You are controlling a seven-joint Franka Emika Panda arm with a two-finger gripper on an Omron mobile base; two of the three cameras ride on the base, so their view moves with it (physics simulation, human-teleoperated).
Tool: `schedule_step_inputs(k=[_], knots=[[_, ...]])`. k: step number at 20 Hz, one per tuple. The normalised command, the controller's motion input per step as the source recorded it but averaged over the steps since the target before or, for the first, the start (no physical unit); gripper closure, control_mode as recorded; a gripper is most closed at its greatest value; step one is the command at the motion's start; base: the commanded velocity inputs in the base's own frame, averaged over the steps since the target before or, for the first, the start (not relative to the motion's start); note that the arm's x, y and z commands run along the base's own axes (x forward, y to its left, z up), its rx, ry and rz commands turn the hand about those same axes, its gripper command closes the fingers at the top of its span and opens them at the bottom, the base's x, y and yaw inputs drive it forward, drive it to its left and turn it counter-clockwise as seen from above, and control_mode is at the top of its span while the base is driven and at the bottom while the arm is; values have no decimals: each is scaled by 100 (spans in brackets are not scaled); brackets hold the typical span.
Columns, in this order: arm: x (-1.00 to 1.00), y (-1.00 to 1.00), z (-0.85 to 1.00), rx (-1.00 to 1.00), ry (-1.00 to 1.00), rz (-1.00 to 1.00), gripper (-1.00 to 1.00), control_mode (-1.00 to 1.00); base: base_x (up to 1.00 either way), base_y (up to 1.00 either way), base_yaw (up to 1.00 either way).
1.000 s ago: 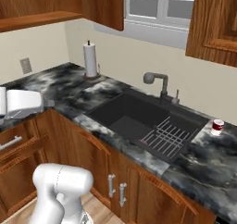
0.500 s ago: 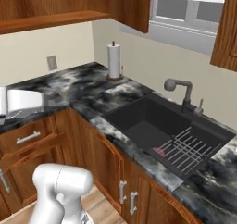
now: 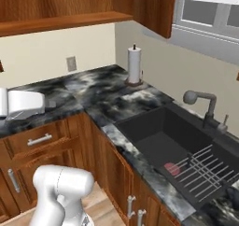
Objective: Close all open cabinet doors.
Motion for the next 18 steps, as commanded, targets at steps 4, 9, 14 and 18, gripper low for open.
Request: schedule_step_inputs(k=[4, 9, 14, 18], knots=[[0, 0, 0, 0, 0, 0, -100, 100, 49, 0, 24], [0, 0, 0, 0, 0, 0, -100, 100, 54, 0, 19], [0, 0, 0, 0, 0, 0, -100, 100, 57, 0, 16], [0, 0, 0, 0, 0, 0, -100, 100, 59, 0, 15]])
